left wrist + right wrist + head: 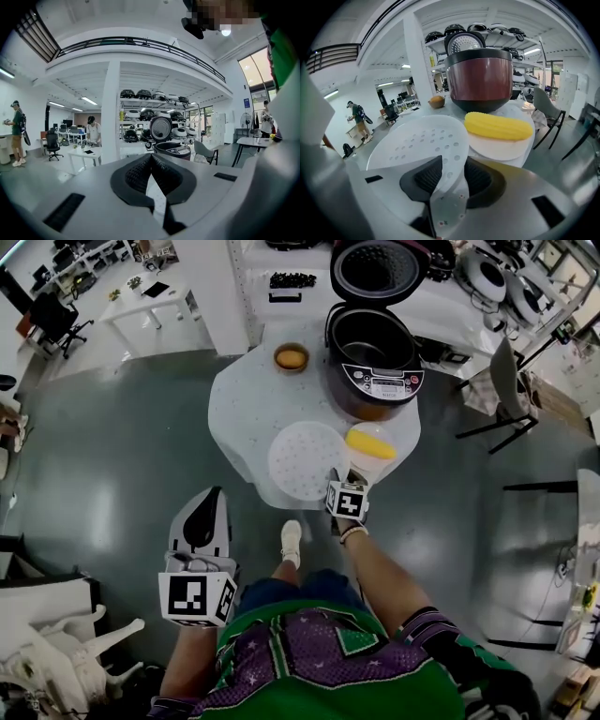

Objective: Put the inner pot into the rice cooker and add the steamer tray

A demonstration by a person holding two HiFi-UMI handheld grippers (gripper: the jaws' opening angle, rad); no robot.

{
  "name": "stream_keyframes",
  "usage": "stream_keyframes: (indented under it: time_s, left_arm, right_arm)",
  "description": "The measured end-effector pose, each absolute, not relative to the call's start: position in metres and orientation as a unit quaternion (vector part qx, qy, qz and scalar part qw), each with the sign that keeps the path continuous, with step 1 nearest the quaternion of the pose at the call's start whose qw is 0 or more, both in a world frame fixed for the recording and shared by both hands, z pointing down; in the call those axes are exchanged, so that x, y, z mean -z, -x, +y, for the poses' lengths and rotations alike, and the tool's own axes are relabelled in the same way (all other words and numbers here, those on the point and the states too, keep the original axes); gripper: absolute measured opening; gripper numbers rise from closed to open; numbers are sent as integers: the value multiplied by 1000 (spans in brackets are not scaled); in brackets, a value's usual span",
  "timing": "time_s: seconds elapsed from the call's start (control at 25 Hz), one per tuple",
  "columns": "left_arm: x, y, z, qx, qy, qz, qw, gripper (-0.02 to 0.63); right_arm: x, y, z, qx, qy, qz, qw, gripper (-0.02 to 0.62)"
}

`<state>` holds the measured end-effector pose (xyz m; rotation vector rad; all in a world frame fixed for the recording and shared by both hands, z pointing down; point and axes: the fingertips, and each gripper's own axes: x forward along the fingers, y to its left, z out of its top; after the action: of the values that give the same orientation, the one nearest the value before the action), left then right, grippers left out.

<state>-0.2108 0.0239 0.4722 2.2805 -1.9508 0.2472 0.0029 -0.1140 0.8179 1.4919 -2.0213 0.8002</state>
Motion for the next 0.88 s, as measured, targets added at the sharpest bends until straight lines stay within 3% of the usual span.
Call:
stream_keyframes:
  time_s: [0.36,0.88]
  left_arm:
    - [-474,218,26,-80,-750,-653,68,21]
    - [-469,214,25,-71,-750,-654,63,21]
  right_arm:
    - [-813,-14,-121,-312,-581,-715,232,3]
    - [-801,-14,-118,-326,-568,-724,217,-3]
